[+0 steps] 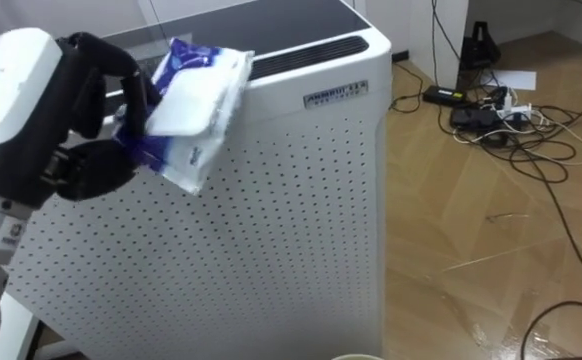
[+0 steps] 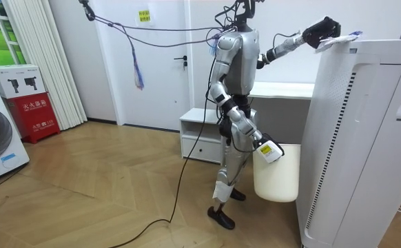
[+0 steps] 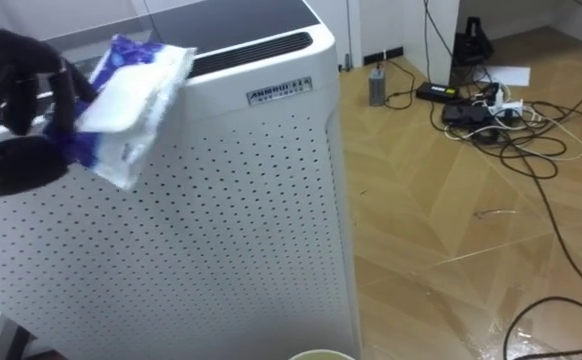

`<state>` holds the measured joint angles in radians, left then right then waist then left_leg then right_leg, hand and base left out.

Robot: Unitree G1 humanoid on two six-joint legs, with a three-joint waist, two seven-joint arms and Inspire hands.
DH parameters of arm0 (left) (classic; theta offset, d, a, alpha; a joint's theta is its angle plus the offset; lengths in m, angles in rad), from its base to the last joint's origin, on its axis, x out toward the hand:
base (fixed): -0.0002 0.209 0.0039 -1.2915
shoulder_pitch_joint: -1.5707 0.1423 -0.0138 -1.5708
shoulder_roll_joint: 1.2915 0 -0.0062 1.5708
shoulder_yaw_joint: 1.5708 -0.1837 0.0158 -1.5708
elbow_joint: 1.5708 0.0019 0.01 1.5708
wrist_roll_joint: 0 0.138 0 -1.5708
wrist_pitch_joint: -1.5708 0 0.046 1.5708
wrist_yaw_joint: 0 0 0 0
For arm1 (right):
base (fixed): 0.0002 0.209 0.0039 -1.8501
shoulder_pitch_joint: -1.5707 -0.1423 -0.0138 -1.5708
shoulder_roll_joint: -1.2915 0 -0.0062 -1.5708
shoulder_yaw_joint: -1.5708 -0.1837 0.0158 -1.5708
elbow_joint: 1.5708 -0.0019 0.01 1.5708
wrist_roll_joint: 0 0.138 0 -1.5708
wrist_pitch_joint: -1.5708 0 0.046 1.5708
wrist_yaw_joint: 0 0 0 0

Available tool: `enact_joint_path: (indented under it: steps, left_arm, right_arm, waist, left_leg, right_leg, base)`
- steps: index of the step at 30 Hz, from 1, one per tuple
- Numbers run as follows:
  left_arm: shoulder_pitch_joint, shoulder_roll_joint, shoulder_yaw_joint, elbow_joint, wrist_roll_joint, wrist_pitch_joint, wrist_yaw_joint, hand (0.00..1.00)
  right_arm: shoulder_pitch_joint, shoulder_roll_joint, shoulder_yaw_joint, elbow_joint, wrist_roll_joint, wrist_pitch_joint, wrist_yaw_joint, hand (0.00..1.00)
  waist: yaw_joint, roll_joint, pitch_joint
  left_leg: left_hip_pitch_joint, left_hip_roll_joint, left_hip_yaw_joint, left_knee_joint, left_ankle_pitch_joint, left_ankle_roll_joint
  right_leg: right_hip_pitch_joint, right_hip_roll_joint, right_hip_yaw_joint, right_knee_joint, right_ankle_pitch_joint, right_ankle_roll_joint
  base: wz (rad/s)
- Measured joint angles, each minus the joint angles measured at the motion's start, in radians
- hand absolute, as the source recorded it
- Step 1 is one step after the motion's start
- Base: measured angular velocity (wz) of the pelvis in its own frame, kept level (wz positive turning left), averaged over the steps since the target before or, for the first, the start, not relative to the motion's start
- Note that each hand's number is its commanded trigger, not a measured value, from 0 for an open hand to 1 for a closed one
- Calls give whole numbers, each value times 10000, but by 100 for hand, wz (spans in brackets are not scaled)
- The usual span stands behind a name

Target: Pick garbage

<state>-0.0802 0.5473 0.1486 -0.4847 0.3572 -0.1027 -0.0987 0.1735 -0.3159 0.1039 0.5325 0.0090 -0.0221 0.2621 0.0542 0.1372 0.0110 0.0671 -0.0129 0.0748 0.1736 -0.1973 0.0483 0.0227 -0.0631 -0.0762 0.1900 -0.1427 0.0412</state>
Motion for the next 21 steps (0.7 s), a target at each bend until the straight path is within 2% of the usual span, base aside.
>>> enact_joint_path:
  steps: [2, 4, 8, 10, 16, 21]
  left_arm:
    - [1, -206, -176, -23, -1014, -95, -407, 100]
    - [2, -317, -648, -24, -2167, -129, -1100, 100]
    - [157, -341, -1273, -67, -2909, -128, -2114, 100]
    - [158, -342, -1308, -85, -3478, -125, -2542, 100]
    - [157, -371, -1310, -473, -5119, -130, -3556, 100]
    - [290, -516, -1317, -499, -5434, -128, -3981, 100]
  right_arm:
    - [0, 3, 20, -1, 2, -26, 0, 100]
    - [0, 32, 68, -8, 95, -28, -44, 100]
    - [-36, 158, 111, -15, 133, -27, -97, 100]
    - [-64, 174, 143, -17, 180, -27, -80, 100]
    - [-164, 195, 252, -17, 212, -27, -91, 100]
    - [-176, 214, 388, -48, 243, -27, -90, 100]
  waist:
    - [11, -28, -4]
    - [10, -110, 51]
    - [-62, -148, 39]
    - [-183, -126, 24]
    - [-189, -163, -4]
    - [-162, -226, -9]
  left_leg:
    - [-5, 1, 14, -2, 0, 0]
    - [-23, 1, 11, -2, 0, 0]
    - [-38, 3, 22, -2, -1, 0]
    - [-38, 5, 12, -10, -1, 0]
    - [-8, 10, -20, -7, 0, 0]
    - [22, 10, 18, 4, 0, 0]
  right_leg:
    - [-7, -5, -3, -10, 0, 0]
    - [-30, -5, -9, -7, 0, 0]
    - [-48, -4, -38, -9, 0, 0]
    - [-53, -1, -39, -3, 0, -1]
    - [-53, 5, 7, -6, 1, -3]
    - [-52, 1, 34, 22, 2, -4]
  base:
    - [0]
    - [0]
    - [0]
    - [0]
    - [0]
    - [0]
